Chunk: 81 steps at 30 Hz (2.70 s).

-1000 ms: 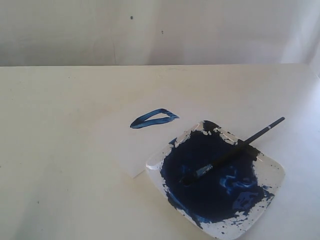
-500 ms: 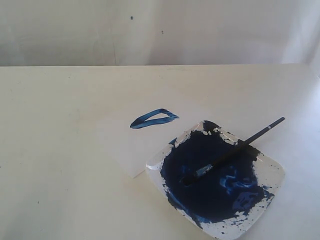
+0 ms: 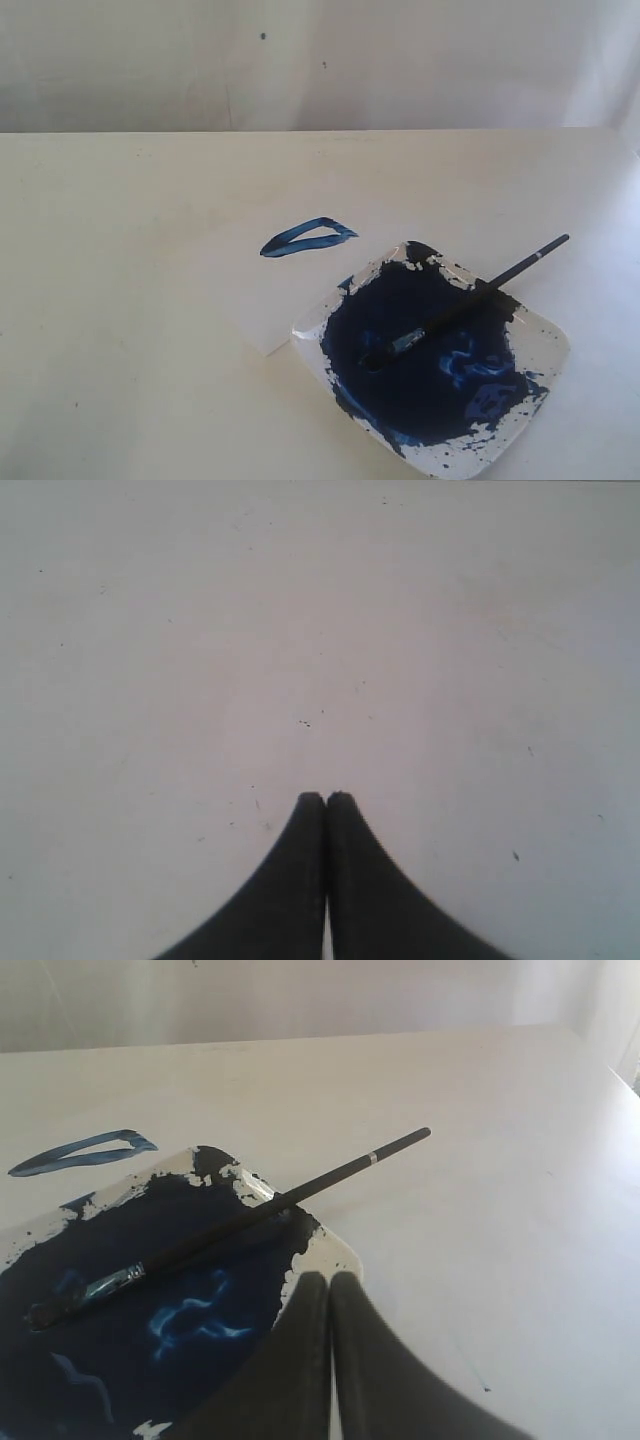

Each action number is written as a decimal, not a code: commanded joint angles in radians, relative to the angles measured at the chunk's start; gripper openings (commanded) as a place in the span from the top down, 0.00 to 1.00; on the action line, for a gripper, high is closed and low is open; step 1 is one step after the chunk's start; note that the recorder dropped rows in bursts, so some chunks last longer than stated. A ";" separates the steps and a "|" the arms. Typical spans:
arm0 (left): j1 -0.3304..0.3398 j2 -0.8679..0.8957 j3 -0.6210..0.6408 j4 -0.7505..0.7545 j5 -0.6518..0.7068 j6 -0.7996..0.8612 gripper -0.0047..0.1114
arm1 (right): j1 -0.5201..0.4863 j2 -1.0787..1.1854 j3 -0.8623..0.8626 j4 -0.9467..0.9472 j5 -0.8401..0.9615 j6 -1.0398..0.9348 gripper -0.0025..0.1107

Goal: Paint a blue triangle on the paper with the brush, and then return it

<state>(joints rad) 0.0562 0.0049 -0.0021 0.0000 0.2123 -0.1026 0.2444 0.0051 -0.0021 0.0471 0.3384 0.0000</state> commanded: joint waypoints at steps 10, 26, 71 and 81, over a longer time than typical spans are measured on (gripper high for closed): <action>0.002 -0.005 0.002 0.008 -0.008 -0.011 0.96 | 0.004 -0.005 0.002 0.002 -0.003 0.000 0.98; 0.002 -0.005 0.002 0.008 -0.008 -0.007 0.96 | 0.004 -0.005 0.002 0.002 -0.003 0.000 0.98; -0.062 -0.005 0.002 0.008 -0.008 -0.007 0.96 | 0.004 -0.005 0.002 0.002 -0.003 0.000 0.98; -0.062 -0.005 0.002 0.008 -0.008 -0.007 0.96 | 0.004 -0.005 0.002 0.002 -0.003 0.000 0.98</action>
<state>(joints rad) 0.0009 0.0049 -0.0021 0.0072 0.2071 -0.1026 0.2444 0.0051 -0.0021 0.0478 0.3384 0.0000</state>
